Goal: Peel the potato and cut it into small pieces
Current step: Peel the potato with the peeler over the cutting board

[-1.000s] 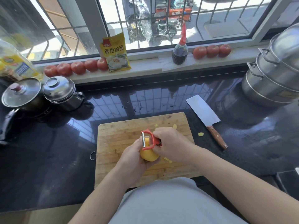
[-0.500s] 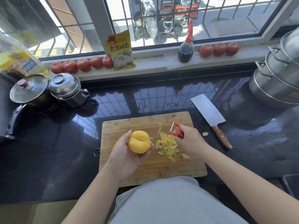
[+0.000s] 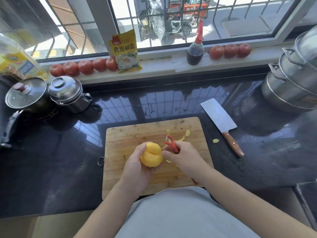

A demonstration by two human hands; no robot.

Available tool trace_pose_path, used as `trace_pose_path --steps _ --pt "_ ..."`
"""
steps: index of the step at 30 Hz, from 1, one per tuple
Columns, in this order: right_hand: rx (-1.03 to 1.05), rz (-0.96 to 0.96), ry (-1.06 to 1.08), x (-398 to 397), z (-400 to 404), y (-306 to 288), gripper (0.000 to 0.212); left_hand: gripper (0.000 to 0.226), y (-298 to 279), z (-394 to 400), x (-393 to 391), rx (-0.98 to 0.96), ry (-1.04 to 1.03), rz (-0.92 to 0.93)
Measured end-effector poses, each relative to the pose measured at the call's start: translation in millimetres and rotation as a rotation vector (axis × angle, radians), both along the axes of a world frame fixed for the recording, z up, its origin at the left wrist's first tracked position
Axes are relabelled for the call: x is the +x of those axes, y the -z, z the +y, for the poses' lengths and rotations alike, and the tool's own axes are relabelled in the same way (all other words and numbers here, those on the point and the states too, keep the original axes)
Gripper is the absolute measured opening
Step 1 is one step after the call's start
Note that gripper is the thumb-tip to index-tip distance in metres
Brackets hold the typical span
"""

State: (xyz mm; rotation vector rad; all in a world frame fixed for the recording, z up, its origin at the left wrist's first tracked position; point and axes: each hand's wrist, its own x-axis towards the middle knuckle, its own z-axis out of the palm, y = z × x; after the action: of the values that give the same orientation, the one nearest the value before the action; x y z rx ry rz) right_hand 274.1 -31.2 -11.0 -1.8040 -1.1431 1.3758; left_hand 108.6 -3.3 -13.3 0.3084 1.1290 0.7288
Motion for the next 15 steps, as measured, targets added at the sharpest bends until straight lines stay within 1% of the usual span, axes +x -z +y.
trace_pose_path --steps 5,9,11,12,13,15 --pt "-0.060 -0.013 0.062 -5 1 0 0.005 0.024 0 -3 7 0.174 0.086 0.104" --pt "-0.117 -0.058 0.060 -4 0 5 0.012 0.020 5 -7 11 0.255 0.118 0.258" --pt "-0.105 -0.102 0.063 -3 -1 8 0.011 0.020 6 -5 10 0.210 0.056 0.298" --pt "-0.078 -0.132 0.094 -1 -2 9 0.010 0.020 7 -2 8 0.146 -0.013 0.278" --pt "-0.040 -0.162 0.143 2 -2 9 0.010 0.020 7 0 5 0.060 -0.091 0.229" --pt "0.056 -0.245 0.233 10 -3 13 0.017 0.025 7 5 -3 -0.104 -0.221 0.086"
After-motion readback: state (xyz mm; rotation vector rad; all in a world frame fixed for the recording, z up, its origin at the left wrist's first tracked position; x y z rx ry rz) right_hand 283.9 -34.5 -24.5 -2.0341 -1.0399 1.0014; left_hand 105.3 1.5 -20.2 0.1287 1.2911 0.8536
